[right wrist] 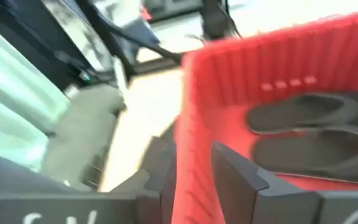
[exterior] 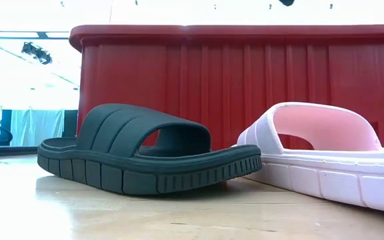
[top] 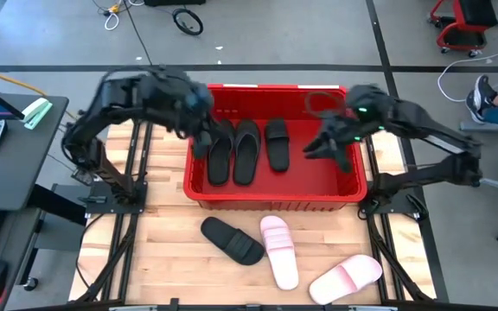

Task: Pick and place slides into bin
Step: Put the black slide into the red bin

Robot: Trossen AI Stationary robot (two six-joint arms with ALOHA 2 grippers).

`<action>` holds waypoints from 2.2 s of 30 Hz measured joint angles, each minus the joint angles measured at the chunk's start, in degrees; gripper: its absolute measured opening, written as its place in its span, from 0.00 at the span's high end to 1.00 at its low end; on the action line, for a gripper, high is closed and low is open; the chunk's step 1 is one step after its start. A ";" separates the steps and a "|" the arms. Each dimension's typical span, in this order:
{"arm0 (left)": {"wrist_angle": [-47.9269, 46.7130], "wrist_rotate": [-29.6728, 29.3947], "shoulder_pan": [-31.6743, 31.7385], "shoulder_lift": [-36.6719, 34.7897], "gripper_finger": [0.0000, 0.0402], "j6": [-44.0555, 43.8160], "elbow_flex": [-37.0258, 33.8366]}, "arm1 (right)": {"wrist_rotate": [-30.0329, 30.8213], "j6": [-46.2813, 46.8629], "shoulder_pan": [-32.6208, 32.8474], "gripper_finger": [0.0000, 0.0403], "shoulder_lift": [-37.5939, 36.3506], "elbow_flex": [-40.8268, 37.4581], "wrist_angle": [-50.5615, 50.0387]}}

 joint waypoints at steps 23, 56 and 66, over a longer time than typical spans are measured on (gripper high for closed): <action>4.19 9.20 -29.98 26.81 0.70 -40.48 -0.04 | 8.72 6.37 15.73 0.74 -9.04 -3.90 -15.67; 0.03 -10.99 -33.19 24.72 0.78 -40.74 0.00 | 9.08 12.23 24.34 0.74 -9.45 -22.02 -18.65; 6.19 -14.40 -33.28 24.70 0.78 -31.72 0.00 | 30.72 55.82 21.26 0.74 -9.48 -21.38 -11.06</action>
